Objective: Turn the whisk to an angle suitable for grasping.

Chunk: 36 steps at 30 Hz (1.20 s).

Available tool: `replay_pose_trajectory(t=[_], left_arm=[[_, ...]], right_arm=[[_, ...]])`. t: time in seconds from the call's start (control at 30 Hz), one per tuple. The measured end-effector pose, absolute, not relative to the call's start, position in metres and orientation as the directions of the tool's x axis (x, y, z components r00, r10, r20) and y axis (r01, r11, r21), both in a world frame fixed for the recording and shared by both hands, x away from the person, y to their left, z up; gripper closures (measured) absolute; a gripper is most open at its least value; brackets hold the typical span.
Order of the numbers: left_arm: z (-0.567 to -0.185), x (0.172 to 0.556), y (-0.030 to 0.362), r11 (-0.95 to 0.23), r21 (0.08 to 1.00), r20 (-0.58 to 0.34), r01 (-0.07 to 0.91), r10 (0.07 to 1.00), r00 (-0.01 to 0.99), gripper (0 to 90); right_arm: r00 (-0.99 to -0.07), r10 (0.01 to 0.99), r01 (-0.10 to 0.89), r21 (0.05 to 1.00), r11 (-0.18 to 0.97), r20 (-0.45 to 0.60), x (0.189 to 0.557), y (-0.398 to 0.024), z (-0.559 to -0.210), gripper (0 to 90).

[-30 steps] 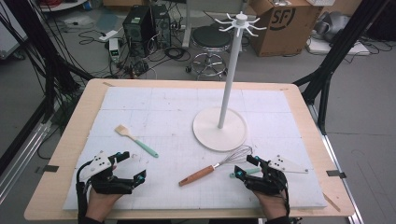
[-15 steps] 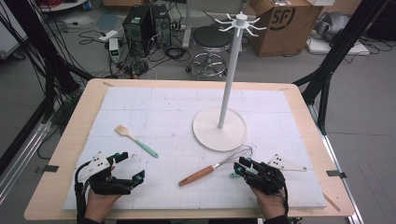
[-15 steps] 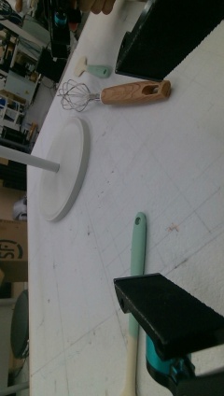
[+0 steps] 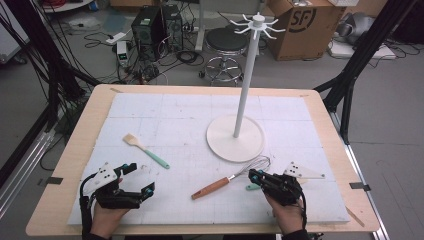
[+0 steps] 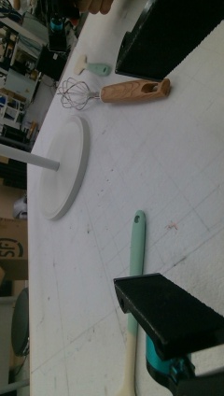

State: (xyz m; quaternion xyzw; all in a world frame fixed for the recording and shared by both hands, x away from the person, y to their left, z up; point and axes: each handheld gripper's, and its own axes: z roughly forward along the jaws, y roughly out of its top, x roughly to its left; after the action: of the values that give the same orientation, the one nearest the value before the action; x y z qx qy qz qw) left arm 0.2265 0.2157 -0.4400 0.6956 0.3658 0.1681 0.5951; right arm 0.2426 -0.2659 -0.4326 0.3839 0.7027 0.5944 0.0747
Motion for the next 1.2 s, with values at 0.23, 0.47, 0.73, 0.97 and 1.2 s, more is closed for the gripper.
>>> replay_pose_trajectory(t=[0.23, 0.47, 0.73, 0.97, 1.2], left_arm=[[-0.440, 0.227, 0.216, -0.026, 0.950, -0.202, 0.311, 0.708, 0.676, 1.7], [-0.440, 0.226, 0.218, -0.021, 0.951, -0.202, 0.308, 0.714, 0.671, 1.7], [-0.439, 0.224, 0.222, -0.001, 0.953, -0.209, 0.303, 0.722, 0.660, 1.7], [-0.439, 0.224, 0.222, -0.002, 0.954, -0.206, 0.300, 0.723, 0.659, 1.7], [-0.439, 0.224, 0.222, -0.002, 0.954, -0.207, 0.301, 0.722, 0.660, 1.7]], right_arm=[[-0.710, 0.570, 0.485, 0.874, -0.030, 0.413, 0.242, -0.256, -0.427, 89.5], [-0.729, 0.535, 0.530, 0.847, 0.046, 0.428, 0.240, -0.233, -0.432, 89.6], [-0.736, 0.503, 0.582, 0.803, 0.128, 0.453, 0.240, -0.208, -0.438, 89.6], [-0.736, 0.480, 0.611, 0.774, 0.166, 0.477, 0.242, -0.192, -0.443, 89.6], [-0.742, 0.448, 0.638, 0.729, 0.247, 0.498, 0.243, -0.173, -0.451, 89.5]])
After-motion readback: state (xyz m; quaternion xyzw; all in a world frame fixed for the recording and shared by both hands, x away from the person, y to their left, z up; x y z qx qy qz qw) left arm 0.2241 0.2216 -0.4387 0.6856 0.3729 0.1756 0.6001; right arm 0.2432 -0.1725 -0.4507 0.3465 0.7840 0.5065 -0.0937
